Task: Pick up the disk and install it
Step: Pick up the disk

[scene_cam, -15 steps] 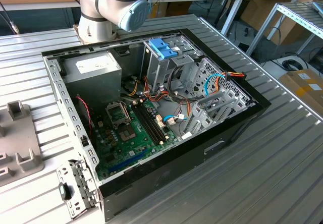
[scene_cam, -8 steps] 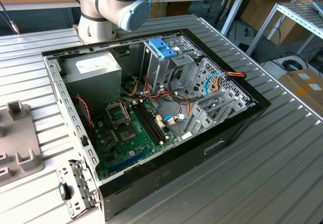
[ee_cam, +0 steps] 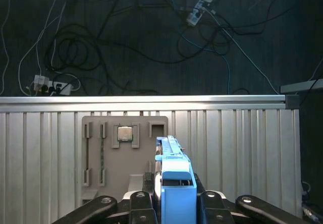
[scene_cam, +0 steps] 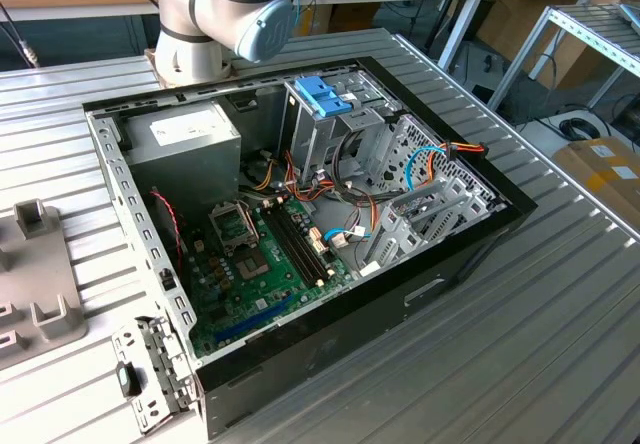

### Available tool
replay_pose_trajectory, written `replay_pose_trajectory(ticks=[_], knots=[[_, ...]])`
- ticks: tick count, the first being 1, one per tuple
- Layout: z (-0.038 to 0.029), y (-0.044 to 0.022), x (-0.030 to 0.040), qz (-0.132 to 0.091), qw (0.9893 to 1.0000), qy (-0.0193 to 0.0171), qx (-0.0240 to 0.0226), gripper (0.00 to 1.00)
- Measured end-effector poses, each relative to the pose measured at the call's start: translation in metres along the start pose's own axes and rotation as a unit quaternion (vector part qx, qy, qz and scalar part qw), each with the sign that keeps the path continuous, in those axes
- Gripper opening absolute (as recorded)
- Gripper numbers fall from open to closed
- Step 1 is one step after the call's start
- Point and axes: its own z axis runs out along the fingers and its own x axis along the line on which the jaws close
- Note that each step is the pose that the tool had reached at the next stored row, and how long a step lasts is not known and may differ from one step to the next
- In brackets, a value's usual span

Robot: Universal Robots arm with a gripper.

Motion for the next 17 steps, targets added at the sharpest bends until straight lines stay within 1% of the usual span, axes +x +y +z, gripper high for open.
replay_pose_trajectory(ticks=[9, 17], knots=[[-0.0006, -0.0001, 0.0101, 0.000, 1.0000, 0.0000, 0.0000, 0.37], [-0.0009, -0.0006, 0.0156, 0.000, 1.0000, 0.0000, 0.0001, 0.37]])
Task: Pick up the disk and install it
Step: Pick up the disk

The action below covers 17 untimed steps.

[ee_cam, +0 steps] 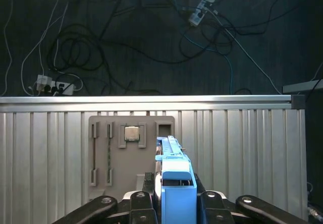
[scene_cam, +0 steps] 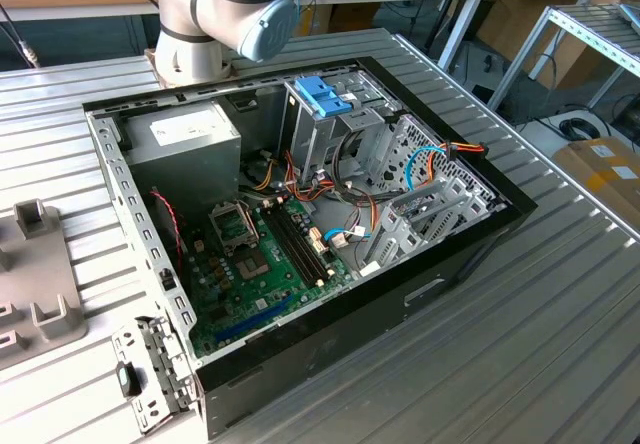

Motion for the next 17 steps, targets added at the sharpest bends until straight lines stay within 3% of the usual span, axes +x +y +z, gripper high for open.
replay_pose_trajectory(ticks=[17], knots=[[-0.0005, -0.0012, 0.0066, 0.000, 1.0000, 0.0000, 0.0000, 0.37]])
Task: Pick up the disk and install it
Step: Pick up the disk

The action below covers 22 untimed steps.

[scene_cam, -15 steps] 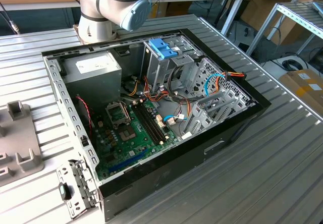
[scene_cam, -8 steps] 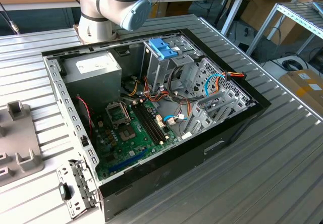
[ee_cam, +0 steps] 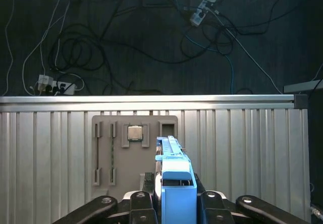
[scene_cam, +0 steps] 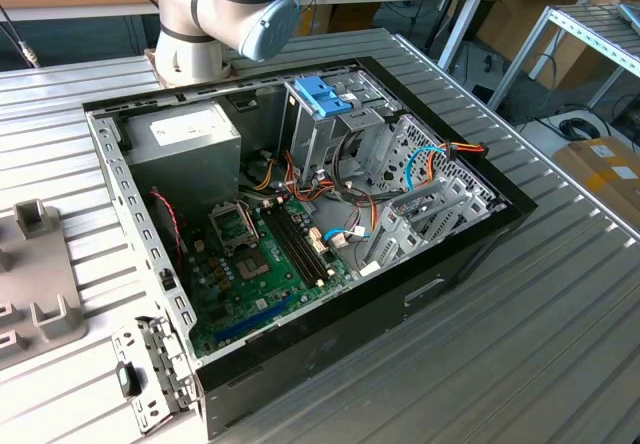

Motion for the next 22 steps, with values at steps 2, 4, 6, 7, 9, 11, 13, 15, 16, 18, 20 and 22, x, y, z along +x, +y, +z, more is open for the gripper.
replay_pose_trajectory(ticks=[2, 4, 6, 7, 9, 11, 13, 15, 16, 18, 20, 22], knots=[[-0.0001, -0.0005, 0.0006, 0.000, 1.0000, 0.0000, 0.0000, 0.37], [-0.0002, -0.0011, 0.0016, 0.000, 1.0000, 0.0000, 0.0000, 0.37], [-0.0002, -0.0013, 0.0020, 0.000, 1.0000, 0.0000, 0.0000, 0.37], [-0.0002, -0.0014, 0.0022, 0.000, 1.0000, 0.0000, 0.0000, 0.37], [-0.0003, -0.0015, 0.0026, 0.000, 1.0000, 0.0000, 0.0000, 0.37], [-0.0003, -0.0017, 0.0029, 0.000, 1.0000, 0.0000, 0.0000, 0.37], [-0.0004, -0.0019, 0.0033, 0.000, 1.0000, 0.0000, -0.0001, 0.37], [-0.0003, -0.0021, 0.0036, 0.000, 1.0000, 0.0000, 0.0000, 0.37], [-0.0004, -0.0021, 0.0038, 0.000, 1.0000, 0.0000, 0.0000, 0.37], [-0.0004, -0.0024, 0.0042, 0.000, 1.0000, 0.0000, 0.0000, 0.37], [-0.0004, -0.0027, 0.0046, 0.000, 1.0000, 0.0000, 0.0000, 0.37], [-0.0004, -0.0029, 0.0048, 0.000, 1.0000, 0.0000, 0.0000, 0.37]])
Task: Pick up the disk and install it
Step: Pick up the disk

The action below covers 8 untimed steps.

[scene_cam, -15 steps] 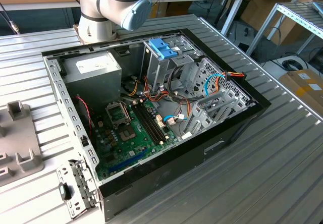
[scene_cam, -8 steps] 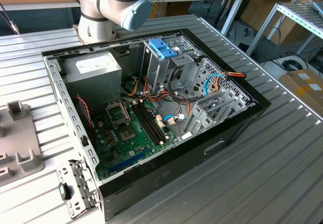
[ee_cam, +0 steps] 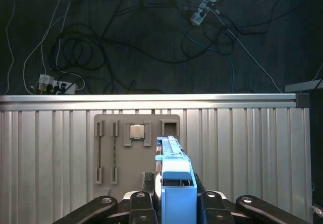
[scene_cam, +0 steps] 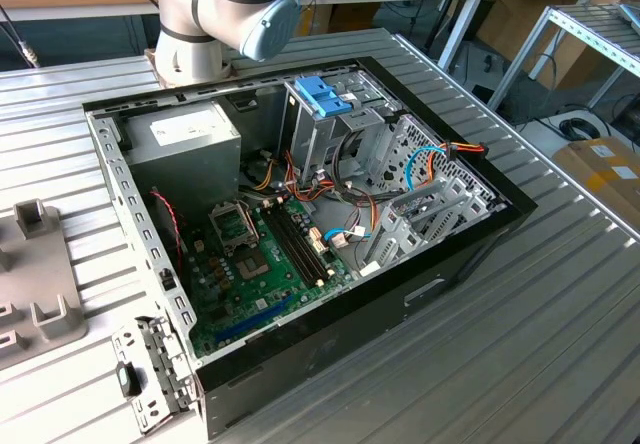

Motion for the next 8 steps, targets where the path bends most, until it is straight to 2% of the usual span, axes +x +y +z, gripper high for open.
replay_pose_trajectory(ticks=[8], knots=[[-0.0002, -0.0019, 0.0014, 0.000, 1.0000, 0.0000, 0.0000, 0.37]])
